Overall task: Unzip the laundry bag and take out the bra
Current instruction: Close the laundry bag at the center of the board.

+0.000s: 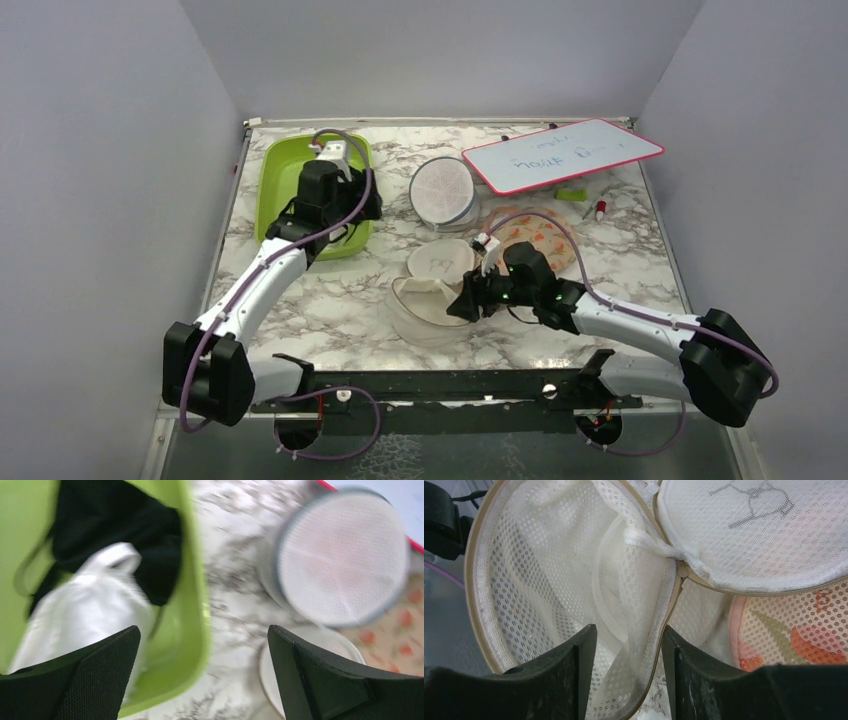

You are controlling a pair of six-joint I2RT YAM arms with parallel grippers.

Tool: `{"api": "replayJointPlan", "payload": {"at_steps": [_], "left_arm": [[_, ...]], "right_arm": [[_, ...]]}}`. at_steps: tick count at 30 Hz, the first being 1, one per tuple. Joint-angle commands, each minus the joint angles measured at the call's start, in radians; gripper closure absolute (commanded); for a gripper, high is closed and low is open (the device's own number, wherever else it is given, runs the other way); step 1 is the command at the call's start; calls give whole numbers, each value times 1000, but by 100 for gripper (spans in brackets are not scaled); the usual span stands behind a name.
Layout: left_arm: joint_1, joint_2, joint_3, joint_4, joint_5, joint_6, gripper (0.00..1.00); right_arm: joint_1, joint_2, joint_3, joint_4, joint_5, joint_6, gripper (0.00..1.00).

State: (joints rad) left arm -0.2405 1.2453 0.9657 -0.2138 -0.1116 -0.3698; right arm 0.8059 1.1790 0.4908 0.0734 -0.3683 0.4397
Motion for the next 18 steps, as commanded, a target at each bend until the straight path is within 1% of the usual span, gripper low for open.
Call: {"api": "replayJointPlan", "payload": {"at_steps": [1, 3, 6, 9, 11, 13, 18], "left_arm": [[-109, -33, -86, 77, 333, 55, 9], [-126, -9, -132, 140, 401, 21, 9], [-140, 48, -168, 182, 477, -28, 9], [-158, 79, -216, 256, 517, -66, 4], [-163, 111, -222, 260, 535, -75, 1], [-167, 136, -228, 273, 555, -86, 1], [-193, 194, -281, 382, 620, -155, 1]], "right_arm": [[5, -51, -24, -15, -17, -1, 48], [5, -56, -49, -16, 1, 19, 46], [6, -43, -91, 38, -42, 48, 46], [5, -21, -139, 106, -76, 91, 53], [4, 5, -166, 137, -88, 116, 59], [5, 34, -169, 133, -89, 120, 63], [5, 46, -173, 91, -24, 156, 64]]}}
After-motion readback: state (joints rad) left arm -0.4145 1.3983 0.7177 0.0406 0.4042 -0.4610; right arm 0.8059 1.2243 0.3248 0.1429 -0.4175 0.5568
